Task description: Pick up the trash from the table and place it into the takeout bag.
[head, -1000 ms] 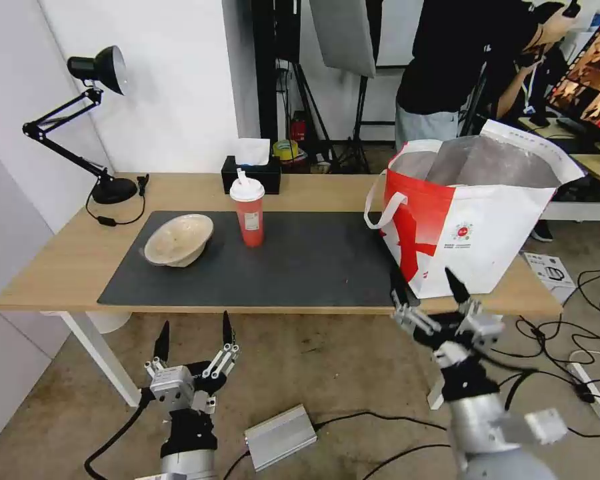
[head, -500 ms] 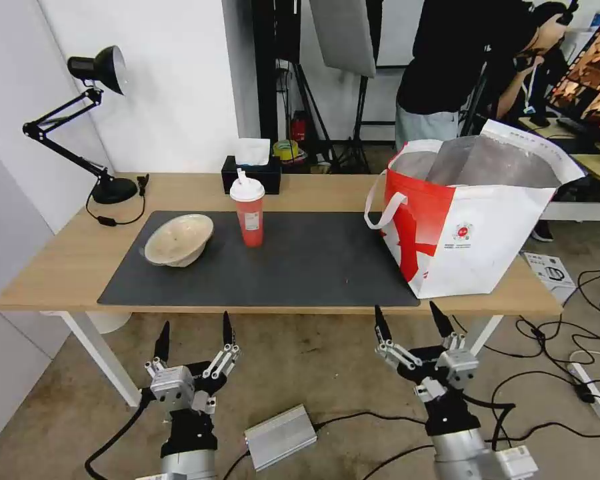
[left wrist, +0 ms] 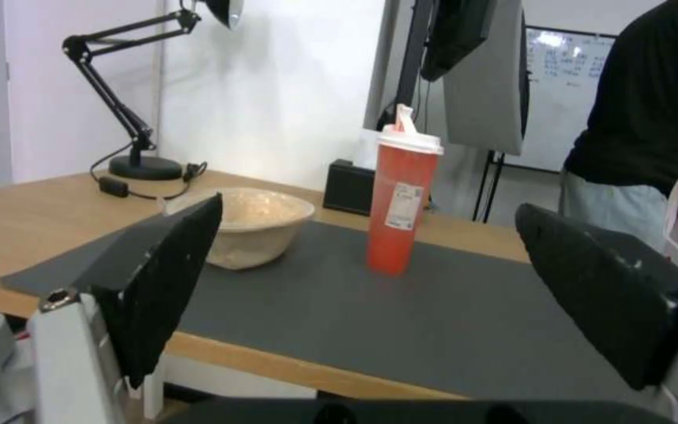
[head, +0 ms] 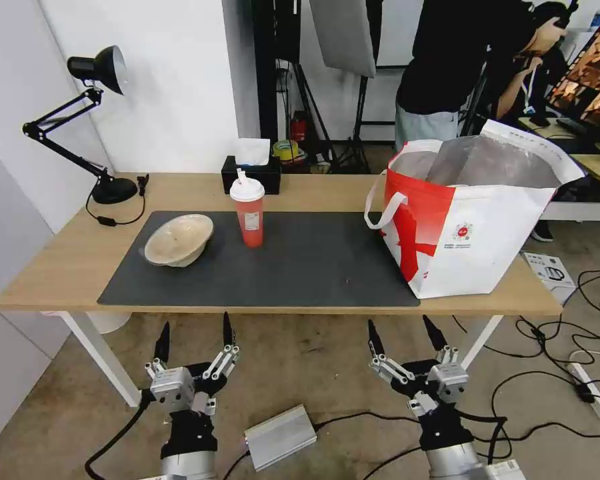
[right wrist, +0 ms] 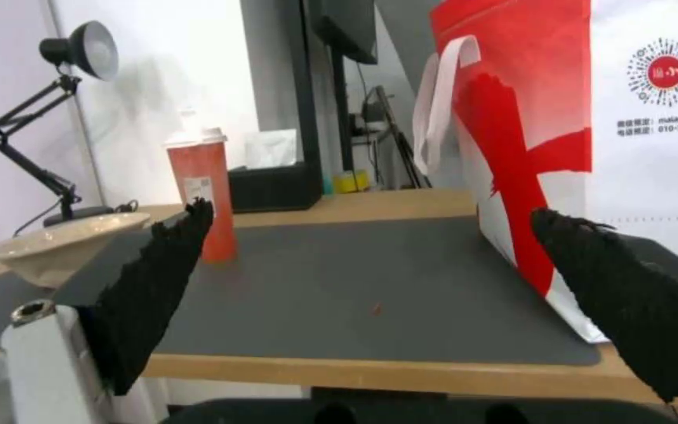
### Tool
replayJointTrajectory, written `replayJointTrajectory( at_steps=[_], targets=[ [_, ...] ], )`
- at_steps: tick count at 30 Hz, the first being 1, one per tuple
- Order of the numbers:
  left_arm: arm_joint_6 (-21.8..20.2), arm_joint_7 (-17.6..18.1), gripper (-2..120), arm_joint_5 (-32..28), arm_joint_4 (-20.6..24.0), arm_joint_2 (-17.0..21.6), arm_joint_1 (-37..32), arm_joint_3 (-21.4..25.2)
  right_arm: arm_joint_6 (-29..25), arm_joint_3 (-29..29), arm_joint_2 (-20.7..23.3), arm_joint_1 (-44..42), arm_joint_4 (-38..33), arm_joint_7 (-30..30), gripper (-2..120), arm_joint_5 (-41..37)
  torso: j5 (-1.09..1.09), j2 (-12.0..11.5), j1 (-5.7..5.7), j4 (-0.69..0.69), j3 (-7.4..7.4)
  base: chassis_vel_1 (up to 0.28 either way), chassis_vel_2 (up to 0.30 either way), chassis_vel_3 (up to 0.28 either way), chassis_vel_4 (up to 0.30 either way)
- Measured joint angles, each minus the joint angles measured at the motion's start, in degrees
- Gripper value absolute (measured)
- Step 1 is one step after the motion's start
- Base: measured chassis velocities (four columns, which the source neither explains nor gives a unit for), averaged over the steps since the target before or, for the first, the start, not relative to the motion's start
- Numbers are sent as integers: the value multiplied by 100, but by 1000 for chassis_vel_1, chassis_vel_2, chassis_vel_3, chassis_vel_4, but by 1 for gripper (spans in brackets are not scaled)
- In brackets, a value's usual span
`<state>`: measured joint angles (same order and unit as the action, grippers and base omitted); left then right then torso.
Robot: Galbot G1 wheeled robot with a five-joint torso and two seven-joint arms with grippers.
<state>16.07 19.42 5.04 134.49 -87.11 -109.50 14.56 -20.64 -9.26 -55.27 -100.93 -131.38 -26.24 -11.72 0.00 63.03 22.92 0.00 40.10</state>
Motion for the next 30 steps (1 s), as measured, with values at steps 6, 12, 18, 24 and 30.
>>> replayJointTrajectory(
  at_steps=[6,12,18,24,30],
  targets=[
    [28,0,100,19,1,-6,-15,-3,0,9,-28,-11,10,0,100,25,0,0,0,0,0,0,0,0,0],
    [59,0,100,36,8,-8,-38,0,-11,23,-61,-21,24,2,100,65,0,0,0,0,0,0,0,0,0],
    [65,0,100,55,20,-25,-47,7,-234,33,-79,52,102,236,100,226,0,0,0,0,1,0,0,0,0],
    [68,-1,100,57,22,-27,-68,6,-364,85,-27,138,89,653,100,168,0,0,0,0,1,0,0,0,0],
    [84,-1,100,60,35,-67,-75,6,-460,147,120,310,109,1189,100,-89,0,0,0,0,1,0,0,0,0]
  ],
)
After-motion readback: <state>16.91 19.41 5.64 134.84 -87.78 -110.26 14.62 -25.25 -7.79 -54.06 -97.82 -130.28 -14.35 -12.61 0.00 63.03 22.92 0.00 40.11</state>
